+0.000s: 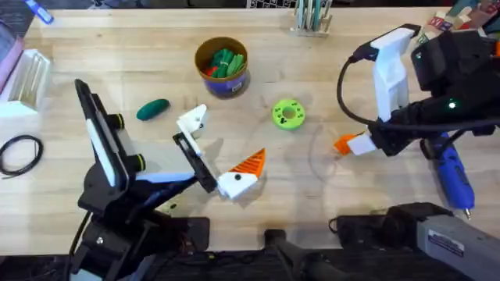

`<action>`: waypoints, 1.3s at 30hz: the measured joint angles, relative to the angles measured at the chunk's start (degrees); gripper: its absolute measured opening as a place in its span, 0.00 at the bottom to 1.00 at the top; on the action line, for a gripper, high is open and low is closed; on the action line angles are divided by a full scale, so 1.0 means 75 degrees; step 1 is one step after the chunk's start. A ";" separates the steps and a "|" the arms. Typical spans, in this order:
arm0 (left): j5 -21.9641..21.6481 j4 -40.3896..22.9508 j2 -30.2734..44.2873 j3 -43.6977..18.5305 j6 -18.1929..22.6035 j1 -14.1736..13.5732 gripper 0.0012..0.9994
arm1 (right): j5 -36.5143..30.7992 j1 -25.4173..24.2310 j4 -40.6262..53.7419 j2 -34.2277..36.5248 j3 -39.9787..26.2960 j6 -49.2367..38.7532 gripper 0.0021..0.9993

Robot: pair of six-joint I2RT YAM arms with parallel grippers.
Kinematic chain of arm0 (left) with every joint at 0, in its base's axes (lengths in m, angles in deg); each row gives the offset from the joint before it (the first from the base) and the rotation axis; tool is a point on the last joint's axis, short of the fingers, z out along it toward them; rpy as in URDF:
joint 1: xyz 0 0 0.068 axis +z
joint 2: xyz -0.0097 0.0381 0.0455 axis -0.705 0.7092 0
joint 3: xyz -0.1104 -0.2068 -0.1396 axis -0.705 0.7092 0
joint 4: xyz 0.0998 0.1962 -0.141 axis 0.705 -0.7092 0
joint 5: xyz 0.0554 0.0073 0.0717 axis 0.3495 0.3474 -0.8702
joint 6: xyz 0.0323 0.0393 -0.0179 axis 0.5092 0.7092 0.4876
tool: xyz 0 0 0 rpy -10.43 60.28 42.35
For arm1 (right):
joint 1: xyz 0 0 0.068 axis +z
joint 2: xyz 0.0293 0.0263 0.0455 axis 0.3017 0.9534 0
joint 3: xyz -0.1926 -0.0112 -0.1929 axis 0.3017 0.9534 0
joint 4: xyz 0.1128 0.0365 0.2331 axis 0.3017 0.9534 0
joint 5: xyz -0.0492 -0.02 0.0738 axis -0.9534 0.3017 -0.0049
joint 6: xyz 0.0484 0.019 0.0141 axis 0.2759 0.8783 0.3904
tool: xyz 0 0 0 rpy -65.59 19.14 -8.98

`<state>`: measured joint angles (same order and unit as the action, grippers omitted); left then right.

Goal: Pick up the gripper from the table and insert it into the empty holder that is missing its gripper. Then pick up a screw, insert it into the mounting hole, and use the screwdriver to tighten it. Finally, clean up the table by picking up the vegetable and placing it into the bucket.

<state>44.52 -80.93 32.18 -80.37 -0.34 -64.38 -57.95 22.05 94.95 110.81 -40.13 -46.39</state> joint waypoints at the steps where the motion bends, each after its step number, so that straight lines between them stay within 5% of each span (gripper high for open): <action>1: 0.0001 0.0000 0.0001 0.0000 0.0002 0.0000 0.99 | -0.0003 0.0000 0.0000 0.0000 0.0000 -0.0016 0.22; 4: 0.0001 0.0000 0.0003 0.0000 0.0000 0.0000 0.99 | -0.0083 0.0000 -0.0026 0.0000 -0.0012 -0.0011 0.01; 13: 0.0000 0.0000 0.0003 0.0000 0.0000 0.0000 0.99 | 0.0023 0.0000 0.0005 -0.0377 -0.0668 0.0739 0.01; 19: 0.0000 0.0000 0.0002 0.0000 0.0000 0.0000 0.99 | 0.1563 0.0000 -0.2486 -0.1571 -0.0918 0.2303 0.01; 23: -0.0001 0.0000 0.0003 0.0000 0.0000 0.0000 0.99 | 0.2859 0.0002 -0.4333 -0.1839 -0.0298 0.3965 0.01; 28: -0.0001 0.0000 0.0002 0.0000 0.0000 0.0000 0.99 | 0.4412 0.0224 -0.5786 -0.1055 0.0767 0.6424 0.01; 33: 0.0000 0.0000 0.0002 0.0000 0.0000 0.0000 0.99 | 0.5353 0.0760 -0.6116 0.0064 0.0898 0.7794 0.01; 39: -0.0001 0.0000 0.0000 0.0000 0.0000 0.0000 0.99 | 0.6734 0.1386 -0.8327 0.1532 0.0901 0.9211 0.01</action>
<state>44.51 -80.93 32.18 -80.37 -0.34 -64.38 -7.44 32.44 32.50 122.31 -33.37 22.69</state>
